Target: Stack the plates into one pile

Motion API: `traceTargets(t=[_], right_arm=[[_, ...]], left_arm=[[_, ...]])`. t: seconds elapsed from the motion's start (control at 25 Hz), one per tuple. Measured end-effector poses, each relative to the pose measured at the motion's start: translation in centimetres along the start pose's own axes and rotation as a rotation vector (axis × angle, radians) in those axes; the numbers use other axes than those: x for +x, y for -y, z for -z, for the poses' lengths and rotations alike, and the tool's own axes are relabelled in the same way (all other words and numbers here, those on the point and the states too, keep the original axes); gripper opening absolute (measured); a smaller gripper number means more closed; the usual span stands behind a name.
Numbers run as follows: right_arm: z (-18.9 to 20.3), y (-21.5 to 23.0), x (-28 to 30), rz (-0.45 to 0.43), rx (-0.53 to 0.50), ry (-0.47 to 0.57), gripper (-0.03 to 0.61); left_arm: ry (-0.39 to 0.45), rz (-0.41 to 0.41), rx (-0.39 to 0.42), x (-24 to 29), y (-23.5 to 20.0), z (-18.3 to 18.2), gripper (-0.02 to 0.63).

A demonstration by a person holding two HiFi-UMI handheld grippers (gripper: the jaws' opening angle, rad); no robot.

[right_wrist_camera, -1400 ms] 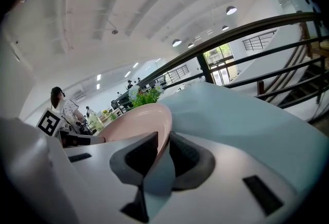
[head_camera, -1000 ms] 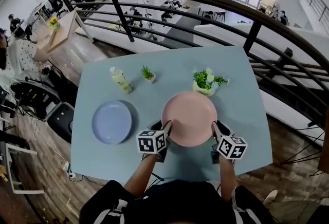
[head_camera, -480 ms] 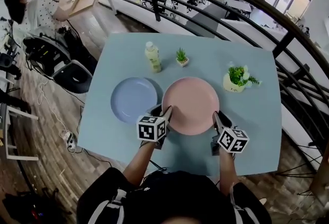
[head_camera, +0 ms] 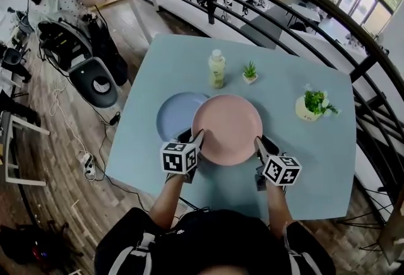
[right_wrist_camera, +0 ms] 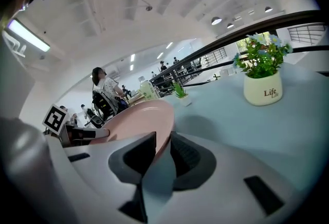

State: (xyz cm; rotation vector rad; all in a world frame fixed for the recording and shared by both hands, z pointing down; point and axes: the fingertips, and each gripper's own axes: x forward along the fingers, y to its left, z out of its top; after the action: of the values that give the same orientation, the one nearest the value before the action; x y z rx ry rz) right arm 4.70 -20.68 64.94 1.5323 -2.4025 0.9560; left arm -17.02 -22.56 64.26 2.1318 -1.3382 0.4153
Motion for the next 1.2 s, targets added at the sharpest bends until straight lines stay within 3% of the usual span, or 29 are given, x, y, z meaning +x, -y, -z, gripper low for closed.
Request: traceTargets(t=[0.48, 0.84, 1.2], right_arm=[[1.0, -8.1, 6.3, -0.068, -0.049, -0.040, 0.092], [1.9, -11.1, 9.3, -0.095, -0.094, -0.106, 0.104], [4.1, -12.1, 11.4, -0.088, -0.130, -0.201, 0.118]], left_arm=[[-0.006, -0.087, 0.042, -3.9, -9.4, -1.1, 0.127], [-0.037, -0.121, 0.064, -4.2, -13.8, -1.3, 0.127], [-0.107, -0.180, 0.188, -3.8, -16.4, -0.4, 0.129]])
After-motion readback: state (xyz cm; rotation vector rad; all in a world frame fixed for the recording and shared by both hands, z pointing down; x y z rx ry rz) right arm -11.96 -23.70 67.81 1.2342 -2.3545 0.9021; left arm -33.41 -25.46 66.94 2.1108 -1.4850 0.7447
